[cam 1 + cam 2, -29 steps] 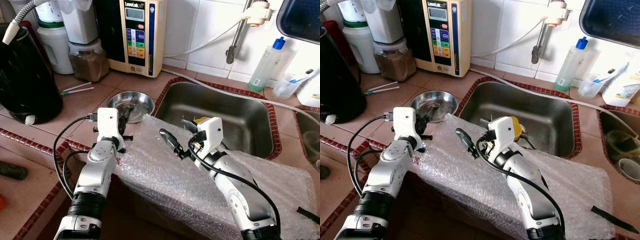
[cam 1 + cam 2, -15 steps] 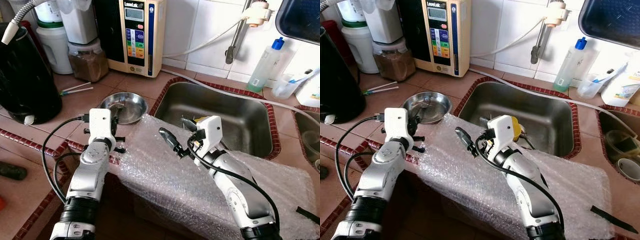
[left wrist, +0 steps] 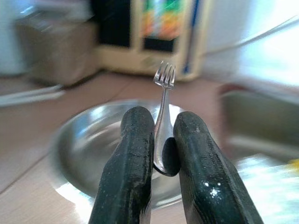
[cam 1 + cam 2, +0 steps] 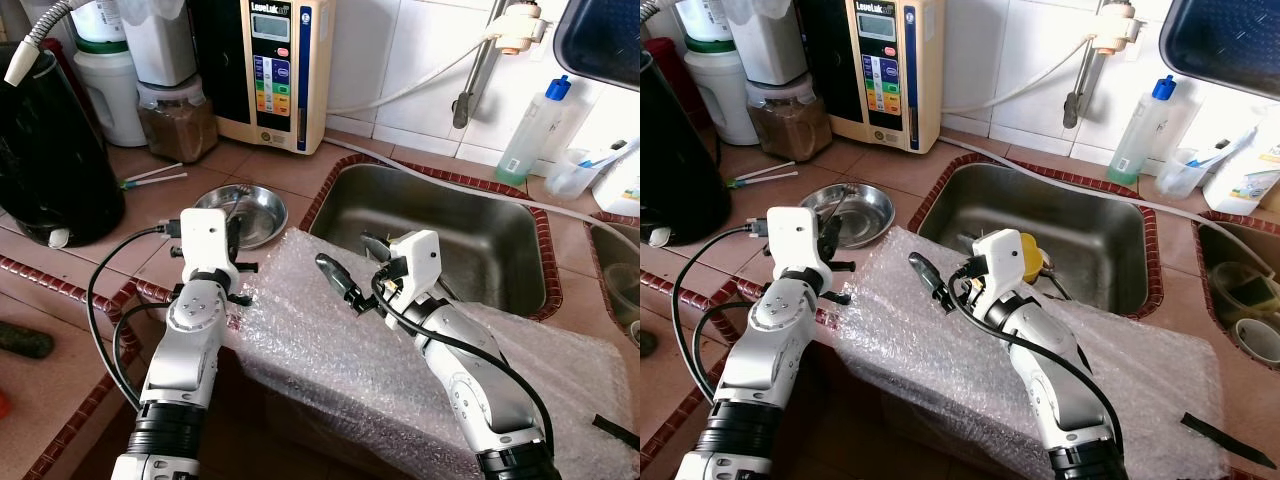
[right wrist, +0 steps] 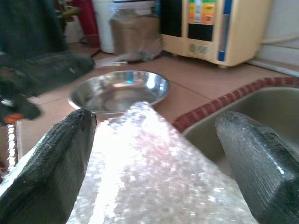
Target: Kitchen organization
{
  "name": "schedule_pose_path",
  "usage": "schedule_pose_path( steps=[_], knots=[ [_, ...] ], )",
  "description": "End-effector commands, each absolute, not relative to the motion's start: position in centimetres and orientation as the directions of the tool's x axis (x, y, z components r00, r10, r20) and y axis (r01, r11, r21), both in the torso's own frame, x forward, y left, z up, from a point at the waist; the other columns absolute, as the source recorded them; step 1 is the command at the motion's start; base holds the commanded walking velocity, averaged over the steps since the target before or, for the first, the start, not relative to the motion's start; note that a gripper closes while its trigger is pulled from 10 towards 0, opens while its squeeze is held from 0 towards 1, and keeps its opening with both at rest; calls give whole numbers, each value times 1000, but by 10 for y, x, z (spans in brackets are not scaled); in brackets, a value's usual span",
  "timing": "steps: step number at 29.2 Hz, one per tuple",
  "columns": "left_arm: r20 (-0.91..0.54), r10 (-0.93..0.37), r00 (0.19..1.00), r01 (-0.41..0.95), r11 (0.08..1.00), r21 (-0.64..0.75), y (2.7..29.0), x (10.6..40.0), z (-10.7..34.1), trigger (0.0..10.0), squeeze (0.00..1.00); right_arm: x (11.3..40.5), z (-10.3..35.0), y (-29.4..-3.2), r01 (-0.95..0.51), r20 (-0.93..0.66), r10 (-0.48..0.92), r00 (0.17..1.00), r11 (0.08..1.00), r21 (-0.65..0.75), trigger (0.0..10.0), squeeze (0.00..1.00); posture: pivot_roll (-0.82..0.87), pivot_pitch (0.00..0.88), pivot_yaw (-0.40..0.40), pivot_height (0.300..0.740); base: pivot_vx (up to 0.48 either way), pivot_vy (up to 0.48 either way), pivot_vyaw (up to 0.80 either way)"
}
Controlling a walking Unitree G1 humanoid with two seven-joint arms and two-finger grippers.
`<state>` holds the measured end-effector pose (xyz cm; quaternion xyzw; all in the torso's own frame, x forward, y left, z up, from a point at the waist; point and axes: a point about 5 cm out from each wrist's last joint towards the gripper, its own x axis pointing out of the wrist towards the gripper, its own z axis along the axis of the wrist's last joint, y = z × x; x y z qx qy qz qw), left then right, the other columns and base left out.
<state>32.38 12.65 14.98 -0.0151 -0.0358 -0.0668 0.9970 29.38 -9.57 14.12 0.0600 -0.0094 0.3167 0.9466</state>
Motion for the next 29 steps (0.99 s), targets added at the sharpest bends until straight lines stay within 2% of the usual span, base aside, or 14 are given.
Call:
schedule_pose_path(
  steps=[1,5,7,12,17,18,21,24,28,29],
  knots=[
    [165,-234,958,245,968,-53,113,319,164,0,0,300,148,-106,-558,77,553,830,822,113,10000,0,69,0,-47,740,0,0,0],
    [194,-279,941,294,954,-55,108,317,168,0,0,308,150,-116,-490,89,482,872,859,149,10000,0,69,0,-49,740,0,0,0],
    [228,-299,927,323,944,-74,104,315,172,0,0,315,154,-128,-417,101,405,909,882,218,10000,0,66,0,-49,740,0,0,0],
    [313,-422,851,466,881,-80,86,309,183,0,0,323,161,-137,-350,121,329,937,862,366,10000,0,63,0,-54,740,0,0,0],
    [321,-531,784,582,809,-83,64,304,182,0,0,327,163,-140,-310,121,292,949,784,538,10000,0,63,0,-59,740,0,0,0],
    [321,-531,784,582,809,-83,64,304,182,0,0,327,163,-140,-310,121,292,949,784,538,10000,0,63,0,-59,740,0,0,0],
    [306,-607,734,651,757,-60,50,303,177,0,0,328,169,-140,-323,147,300,943,705,631,10000,0,51,0,-50,740,0,0,0],
    [298,-615,730,657,751,-61,49,303,176,0,0,326,175,-139,-364,183,329,926,654,663,10000,0,46,0,-46,740,0,0,0],
    [299,-624,722,667,742,-62,48,303,176,0,0,325,176,-139,-370,186,338,923,641,672,10000,0,47,0,-46,740,0,0,0],
    [291,-641,710,682,730,-54,47,302,175,0,0,325,180,-141,-385,218,335,916,587,712,10000,0,47,0,-46,740,0,0,0]
  ],
)
